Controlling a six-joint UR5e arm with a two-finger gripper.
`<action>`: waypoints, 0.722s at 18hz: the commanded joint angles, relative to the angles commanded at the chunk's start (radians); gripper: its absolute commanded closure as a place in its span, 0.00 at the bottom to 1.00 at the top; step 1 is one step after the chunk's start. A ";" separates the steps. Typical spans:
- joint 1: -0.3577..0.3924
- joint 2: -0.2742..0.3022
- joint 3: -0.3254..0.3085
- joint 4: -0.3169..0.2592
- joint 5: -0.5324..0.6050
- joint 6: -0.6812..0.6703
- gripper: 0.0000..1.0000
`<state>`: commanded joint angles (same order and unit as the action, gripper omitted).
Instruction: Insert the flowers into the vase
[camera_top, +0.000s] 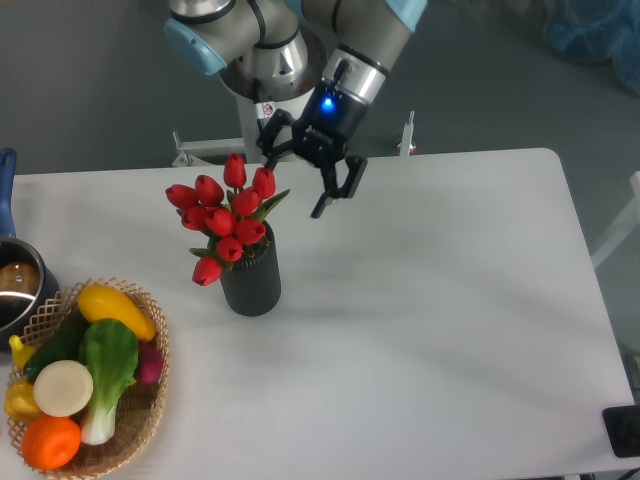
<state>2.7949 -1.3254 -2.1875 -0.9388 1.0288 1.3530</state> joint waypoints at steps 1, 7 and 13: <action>0.000 0.000 0.005 0.000 0.032 0.000 0.00; 0.069 -0.015 0.083 -0.006 0.195 -0.003 0.00; 0.117 -0.129 0.201 -0.057 0.311 0.006 0.00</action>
<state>2.9115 -1.4540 -1.9868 -0.9953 1.3403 1.3591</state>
